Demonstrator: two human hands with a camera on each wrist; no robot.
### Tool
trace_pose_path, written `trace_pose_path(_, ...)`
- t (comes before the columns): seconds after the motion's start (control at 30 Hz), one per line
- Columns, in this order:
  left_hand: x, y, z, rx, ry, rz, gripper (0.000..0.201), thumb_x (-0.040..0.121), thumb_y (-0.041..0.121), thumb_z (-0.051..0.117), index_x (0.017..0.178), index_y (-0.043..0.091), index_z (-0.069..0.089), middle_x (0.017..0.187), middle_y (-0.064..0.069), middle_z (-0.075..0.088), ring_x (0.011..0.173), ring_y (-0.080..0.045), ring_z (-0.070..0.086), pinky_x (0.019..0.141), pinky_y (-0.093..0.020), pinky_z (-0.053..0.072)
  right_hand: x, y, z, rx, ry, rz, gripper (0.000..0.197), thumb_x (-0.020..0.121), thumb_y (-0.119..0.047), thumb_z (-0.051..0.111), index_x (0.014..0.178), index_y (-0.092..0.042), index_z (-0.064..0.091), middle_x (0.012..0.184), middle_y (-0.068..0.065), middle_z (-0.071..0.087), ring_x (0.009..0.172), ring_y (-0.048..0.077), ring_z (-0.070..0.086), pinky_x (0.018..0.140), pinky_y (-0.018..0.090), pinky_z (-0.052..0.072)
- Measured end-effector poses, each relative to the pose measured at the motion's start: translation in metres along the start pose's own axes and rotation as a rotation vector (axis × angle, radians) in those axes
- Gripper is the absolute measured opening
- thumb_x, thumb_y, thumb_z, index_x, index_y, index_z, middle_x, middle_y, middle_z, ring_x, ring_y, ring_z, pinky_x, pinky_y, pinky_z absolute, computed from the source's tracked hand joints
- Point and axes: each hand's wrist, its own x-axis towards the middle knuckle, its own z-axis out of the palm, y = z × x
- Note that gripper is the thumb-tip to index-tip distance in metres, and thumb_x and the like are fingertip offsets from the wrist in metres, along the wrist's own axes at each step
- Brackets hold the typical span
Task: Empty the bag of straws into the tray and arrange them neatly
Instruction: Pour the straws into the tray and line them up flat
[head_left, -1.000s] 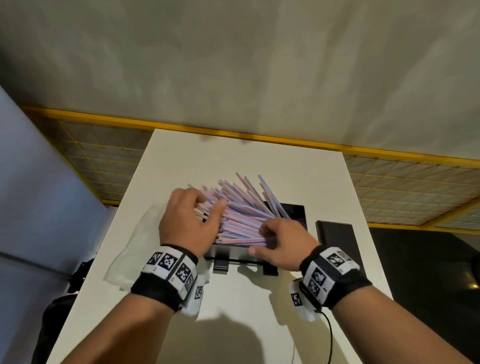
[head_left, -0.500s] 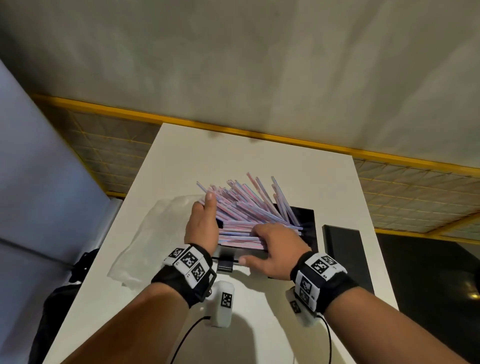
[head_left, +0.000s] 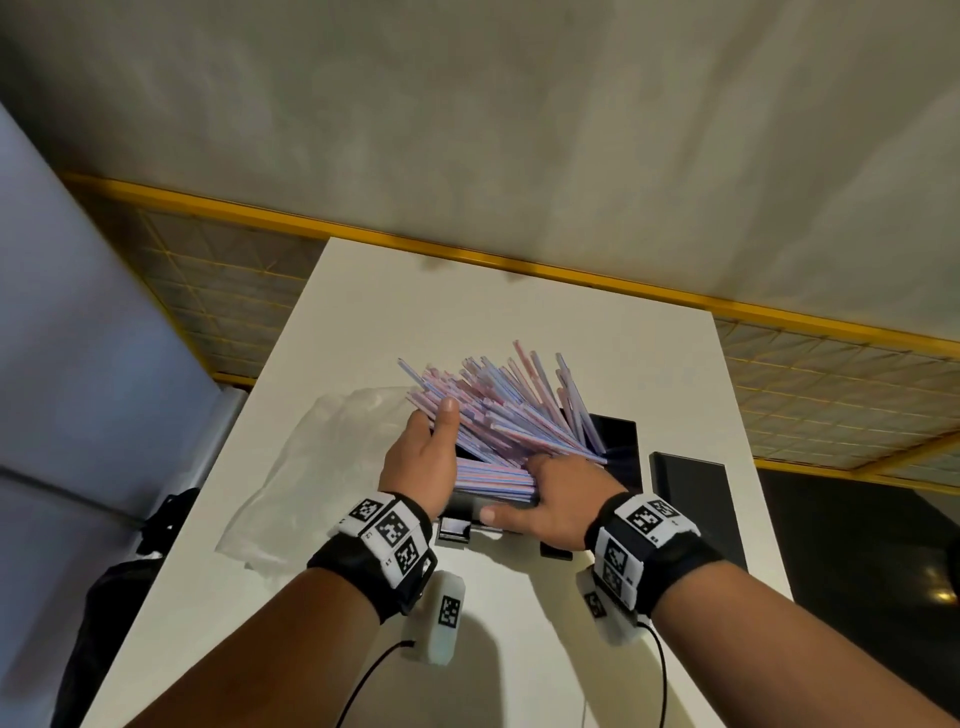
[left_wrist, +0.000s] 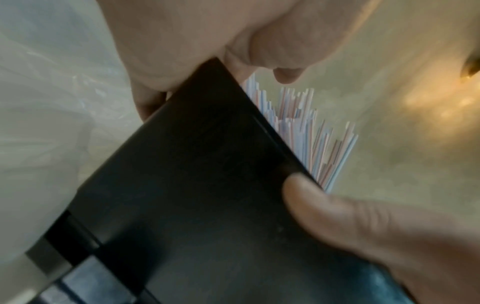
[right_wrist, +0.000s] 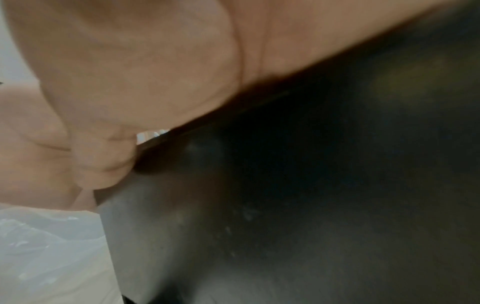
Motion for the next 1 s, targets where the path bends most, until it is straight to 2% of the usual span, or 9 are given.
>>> trace_pose_path(0.07,0.001,-0.002,0.000,0.024,-0.001,0.003,0.075,0.099,0.065,0.023,0.142,0.010,0.049,0.144,-0.012,0.054,0.131,-0.031,0.050,0.107,-0.038,0.037,0.003,0.001,-0.005,0.063,-0.030,0.004,0.092,0.064,-0.097,0.043,0.110,-0.019,0.062,0.101,-0.001,0.067,0.094,0.020,0.062,0.081,0.035,0.051)
trace_pose_path(0.2,0.004,-0.002,-0.002,0.031,0.030,0.022,0.069,0.102,0.061,0.022,0.136,0.012,0.056,0.138,-0.010,0.058,0.126,-0.029,0.052,0.094,-0.029,0.031,0.006,0.001,-0.008,0.037,-0.100,0.078,0.097,0.056,-0.103,0.039,0.091,-0.016,0.063,0.088,0.001,0.067,0.082,0.020,0.063,0.074,0.037,0.053)
trace_pose_path(0.3,0.005,-0.001,-0.003,0.006,-0.002,0.012,0.070,0.101,0.063,0.023,0.138,0.012,0.055,0.140,-0.009,0.057,0.129,-0.027,0.051,0.095,-0.030,0.032,0.007,-0.001,-0.008,0.090,-0.130,0.065,0.107,0.059,-0.098,0.048,0.134,-0.022,0.057,0.131,-0.001,0.063,0.118,0.019,0.060,0.090,0.030,0.047)
trace_pose_path(0.37,0.008,-0.002,-0.005,-0.036,-0.003,0.026,0.073,0.098,0.067,0.027,0.132,0.011,0.060,0.134,-0.009,0.062,0.125,-0.029,0.055,0.099,-0.035,0.039,0.008,-0.002,-0.012,0.085,-0.127,0.059,0.119,0.054,-0.101,0.047,0.144,-0.022,0.050,0.144,-0.002,0.055,0.130,0.019,0.052,0.102,0.032,0.044)
trace_pose_path(0.5,0.013,0.006,-0.014,-0.310,0.226,0.036,0.064,0.087,0.070,0.052,0.121,0.015,0.057,0.112,-0.002,0.066,0.108,-0.024,0.061,0.097,-0.041,0.047,0.007,-0.004,-0.016,-0.014,-0.108,0.058,0.095,0.058,-0.099,0.047,0.108,-0.019,0.061,0.103,-0.001,0.066,0.099,0.026,0.063,0.081,0.035,0.051)
trace_pose_path(0.57,0.015,0.011,-0.018,-0.476,0.281,0.016,0.061,0.091,0.059,0.057,0.135,0.018,0.046,0.124,-0.001,0.060,0.114,-0.021,0.058,0.107,-0.045,0.045,0.005,-0.007,-0.016,0.043,-0.112,0.027,0.096,0.066,-0.092,0.052,0.128,-0.019,0.058,0.125,-0.001,0.065,0.115,0.025,0.060,0.094,0.033,0.049)
trace_pose_path(0.63,0.016,0.018,-0.019,-0.427,0.271,0.062,0.051,0.100,0.050,0.050,0.141,0.021,0.042,0.129,0.000,0.056,0.116,-0.019,0.055,0.109,-0.042,0.042,0.005,-0.011,-0.016,0.106,-0.125,0.013,0.102,0.067,-0.090,0.056,0.144,-0.022,0.049,0.144,-0.003,0.056,0.128,0.020,0.054,0.103,0.028,0.042)
trace_pose_path(0.8,0.007,0.022,-0.014,-0.155,0.183,0.125,0.051,0.106,0.049,0.028,0.137,0.016,0.052,0.136,-0.004,0.057,0.124,-0.022,0.050,0.094,-0.024,0.029,0.011,-0.020,-0.018,0.095,-0.139,0.032,0.102,0.070,-0.084,0.062,0.144,-0.016,0.048,0.146,0.004,0.054,0.130,0.023,0.052,0.093,0.027,0.041)
trace_pose_path(1.0,0.007,0.019,-0.018,-0.095,0.182,0.086,0.055,0.105,0.052,0.029,0.133,0.012,0.054,0.128,-0.006,0.059,0.120,-0.026,0.052,0.089,-0.026,0.030,0.012,-0.026,-0.024,0.203,-0.240,0.071,0.109,0.072,-0.077,0.068,0.157,-0.023,0.027,0.163,-0.007,0.029,0.149,0.014,0.029,0.118,0.027,0.024)
